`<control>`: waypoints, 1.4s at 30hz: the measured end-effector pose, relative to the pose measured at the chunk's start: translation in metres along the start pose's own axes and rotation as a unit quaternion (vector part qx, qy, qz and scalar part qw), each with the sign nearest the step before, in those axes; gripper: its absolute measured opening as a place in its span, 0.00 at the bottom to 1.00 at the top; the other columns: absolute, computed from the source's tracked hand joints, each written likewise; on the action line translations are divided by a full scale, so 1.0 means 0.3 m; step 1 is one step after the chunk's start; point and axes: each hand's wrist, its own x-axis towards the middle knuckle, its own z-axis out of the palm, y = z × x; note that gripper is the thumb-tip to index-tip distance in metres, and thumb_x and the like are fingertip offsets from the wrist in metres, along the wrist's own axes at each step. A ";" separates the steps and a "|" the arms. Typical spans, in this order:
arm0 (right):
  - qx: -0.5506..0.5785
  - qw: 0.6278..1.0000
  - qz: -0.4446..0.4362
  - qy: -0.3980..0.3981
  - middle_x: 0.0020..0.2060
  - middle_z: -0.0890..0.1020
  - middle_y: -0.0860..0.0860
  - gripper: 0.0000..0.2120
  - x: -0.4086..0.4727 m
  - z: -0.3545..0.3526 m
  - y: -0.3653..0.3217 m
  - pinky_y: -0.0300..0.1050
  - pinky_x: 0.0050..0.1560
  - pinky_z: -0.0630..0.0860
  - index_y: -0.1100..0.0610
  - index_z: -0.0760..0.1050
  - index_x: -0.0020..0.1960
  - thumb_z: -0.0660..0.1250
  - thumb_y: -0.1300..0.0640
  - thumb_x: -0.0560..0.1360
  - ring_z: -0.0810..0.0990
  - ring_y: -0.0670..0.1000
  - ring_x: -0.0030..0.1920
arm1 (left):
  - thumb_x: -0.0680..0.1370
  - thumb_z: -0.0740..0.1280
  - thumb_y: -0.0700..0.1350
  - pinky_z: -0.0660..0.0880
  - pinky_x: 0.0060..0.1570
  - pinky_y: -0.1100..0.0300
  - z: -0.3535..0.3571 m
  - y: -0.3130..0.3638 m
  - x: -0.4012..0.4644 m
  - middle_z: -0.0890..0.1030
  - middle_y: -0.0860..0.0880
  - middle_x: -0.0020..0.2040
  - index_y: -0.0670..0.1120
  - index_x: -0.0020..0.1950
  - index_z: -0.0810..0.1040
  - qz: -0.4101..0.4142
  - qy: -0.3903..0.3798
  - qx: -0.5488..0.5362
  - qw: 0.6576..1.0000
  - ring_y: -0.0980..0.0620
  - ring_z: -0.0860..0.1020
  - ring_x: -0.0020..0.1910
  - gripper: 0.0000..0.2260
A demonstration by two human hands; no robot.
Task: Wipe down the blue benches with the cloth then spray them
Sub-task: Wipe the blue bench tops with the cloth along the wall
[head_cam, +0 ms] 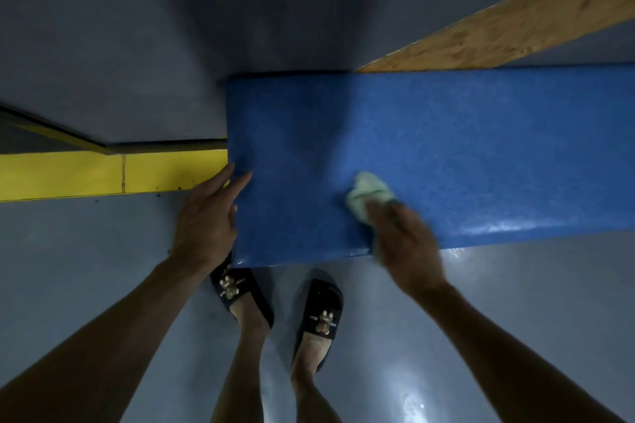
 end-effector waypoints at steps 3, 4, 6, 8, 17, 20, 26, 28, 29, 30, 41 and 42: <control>0.024 0.975 0.216 0.052 0.65 0.69 0.58 0.24 -0.066 -0.057 0.130 0.51 0.58 0.73 0.50 0.66 0.75 0.59 0.57 0.79 0.72 0.61 0.62 | 0.76 0.64 0.32 0.72 0.65 0.42 -0.006 -0.010 -0.045 0.67 0.47 0.77 0.49 0.74 0.71 -0.022 0.001 -0.008 1.000 0.40 0.71 0.70 0.28; 0.027 0.965 0.250 0.079 0.64 0.68 0.60 0.29 -0.068 -0.053 0.106 0.56 0.56 0.74 0.51 0.64 0.77 0.62 0.62 0.76 0.72 0.64 0.61 | 0.76 0.64 0.31 0.73 0.65 0.43 -0.006 -0.012 -0.060 0.68 0.47 0.76 0.49 0.74 0.71 -0.027 0.003 -0.013 1.000 0.40 0.71 0.70 0.28; 0.067 0.938 0.320 0.118 0.64 0.67 0.64 0.32 -0.046 -0.003 -0.006 0.58 0.56 0.73 0.50 0.62 0.78 0.60 0.64 0.75 0.72 0.67 0.60 | 0.76 0.64 0.31 0.73 0.65 0.44 -0.005 -0.019 -0.087 0.68 0.47 0.76 0.49 0.74 0.71 -0.039 0.010 -0.021 0.999 0.42 0.71 0.70 0.28; 0.139 0.920 0.352 0.100 0.69 0.63 0.61 0.31 -0.019 0.057 -0.203 0.58 0.59 0.72 0.46 0.58 0.78 0.56 0.58 0.76 0.71 0.67 0.63 | 0.76 0.65 0.31 0.72 0.66 0.47 -0.003 -0.019 -0.111 0.69 0.48 0.75 0.49 0.74 0.71 -0.048 0.018 -0.024 0.998 0.43 0.72 0.69 0.28; 0.083 0.994 -0.057 -0.035 0.65 0.69 0.59 0.31 -0.043 0.129 -0.305 0.53 0.49 0.81 0.50 0.60 0.79 0.61 0.60 0.77 0.76 0.61 0.57 | 0.75 0.63 0.31 0.77 0.58 0.47 0.004 -0.049 -0.201 0.77 0.47 0.67 0.50 0.73 0.71 -0.048 0.013 -0.026 0.998 0.42 0.78 0.60 0.28; 0.063 0.994 0.091 0.020 0.60 0.69 0.57 0.32 -0.070 0.041 -0.070 0.53 0.46 0.80 0.49 0.62 0.78 0.64 0.63 0.76 0.78 0.62 0.48 | 0.75 0.62 0.31 0.76 0.60 0.43 0.002 -0.066 -0.223 0.76 0.46 0.69 0.49 0.72 0.72 -0.057 0.013 -0.030 0.998 0.41 0.78 0.62 0.27; 0.105 0.913 0.380 0.103 0.71 0.61 0.62 0.34 -0.086 0.127 -0.251 0.57 0.54 0.74 0.50 0.49 0.81 0.58 0.59 0.79 0.75 0.71 0.56 | 0.75 0.62 0.29 0.75 0.62 0.42 0.002 -0.124 -0.236 0.76 0.45 0.69 0.47 0.71 0.73 -0.069 0.014 -0.057 0.996 0.42 0.77 0.64 0.26; 0.178 0.884 0.426 0.077 0.76 0.59 0.58 0.33 -0.067 0.186 -0.437 0.53 0.57 0.72 0.46 0.42 0.81 0.55 0.57 0.82 0.74 0.68 0.61 | 0.74 0.62 0.29 0.75 0.60 0.42 -0.006 -0.139 -0.244 0.76 0.45 0.68 0.46 0.71 0.73 -0.067 0.011 -0.059 0.996 0.41 0.78 0.63 0.27; 0.186 0.899 0.391 0.063 0.76 0.57 0.58 0.33 -0.062 0.211 -0.522 0.53 0.57 0.73 0.46 0.41 0.81 0.54 0.58 0.82 0.74 0.67 0.62 | 0.74 0.62 0.29 0.76 0.59 0.43 -0.010 -0.143 -0.248 0.77 0.45 0.68 0.46 0.71 0.73 -0.063 0.008 -0.059 0.996 0.41 0.78 0.62 0.26; 0.189 0.923 0.332 0.049 0.76 0.57 0.60 0.34 -0.062 0.235 -0.595 0.52 0.56 0.75 0.49 0.41 0.81 0.55 0.60 0.81 0.75 0.67 0.61 | 0.75 0.62 0.29 0.76 0.59 0.43 -0.013 -0.151 -0.250 0.77 0.45 0.67 0.46 0.71 0.73 -0.060 0.004 -0.059 0.996 0.41 0.78 0.61 0.26; 0.005 0.985 0.168 0.042 0.56 0.69 0.62 0.31 0.108 0.073 -0.303 0.56 0.40 0.77 0.54 0.64 0.75 0.56 0.54 0.72 0.75 0.65 0.44 | 0.76 0.61 0.30 0.75 0.61 0.42 -0.031 -0.247 -0.255 0.76 0.46 0.68 0.48 0.72 0.72 -0.081 -0.014 -0.070 0.994 0.44 0.78 0.62 0.26; -0.003 0.974 0.218 0.060 0.58 0.69 0.63 0.31 0.161 0.073 -0.296 0.57 0.45 0.76 0.55 0.63 0.76 0.54 0.52 0.72 0.74 0.67 0.49 | 0.76 0.61 0.30 0.75 0.61 0.43 -0.033 -0.256 -0.255 0.76 0.46 0.68 0.48 0.72 0.72 -0.085 -0.013 -0.072 0.994 0.44 0.78 0.62 0.26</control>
